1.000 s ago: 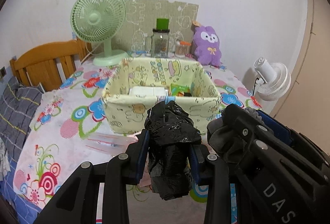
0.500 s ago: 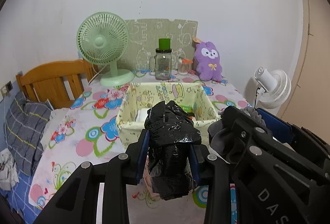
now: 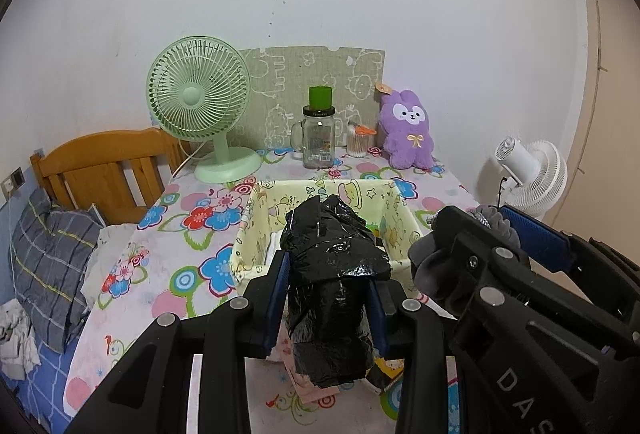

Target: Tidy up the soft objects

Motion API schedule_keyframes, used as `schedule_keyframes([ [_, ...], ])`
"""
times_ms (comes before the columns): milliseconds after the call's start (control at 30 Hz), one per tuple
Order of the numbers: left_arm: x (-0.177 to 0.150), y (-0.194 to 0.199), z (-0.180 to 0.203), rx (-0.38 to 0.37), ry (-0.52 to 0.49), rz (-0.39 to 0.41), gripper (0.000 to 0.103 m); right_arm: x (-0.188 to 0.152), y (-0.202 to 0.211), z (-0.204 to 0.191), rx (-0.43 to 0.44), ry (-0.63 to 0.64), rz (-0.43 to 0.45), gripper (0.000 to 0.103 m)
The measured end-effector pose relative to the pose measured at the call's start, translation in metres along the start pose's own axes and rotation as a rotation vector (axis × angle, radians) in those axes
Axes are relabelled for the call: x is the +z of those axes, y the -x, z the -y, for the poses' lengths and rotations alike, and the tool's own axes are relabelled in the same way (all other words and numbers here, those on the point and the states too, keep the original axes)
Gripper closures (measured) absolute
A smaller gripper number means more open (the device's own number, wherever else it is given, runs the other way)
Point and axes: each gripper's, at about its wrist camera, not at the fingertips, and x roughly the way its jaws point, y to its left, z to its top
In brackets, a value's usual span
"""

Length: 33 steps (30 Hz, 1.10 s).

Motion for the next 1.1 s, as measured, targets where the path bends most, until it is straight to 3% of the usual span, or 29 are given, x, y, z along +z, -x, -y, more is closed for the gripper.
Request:
schedule_keyframes([
  [1100, 0.032, -0.071, -0.021, 0.015, 0.021, -0.039, 0.067, 0.033, -0.083, -0.007, 0.013, 0.022, -0.044, 0.058],
])
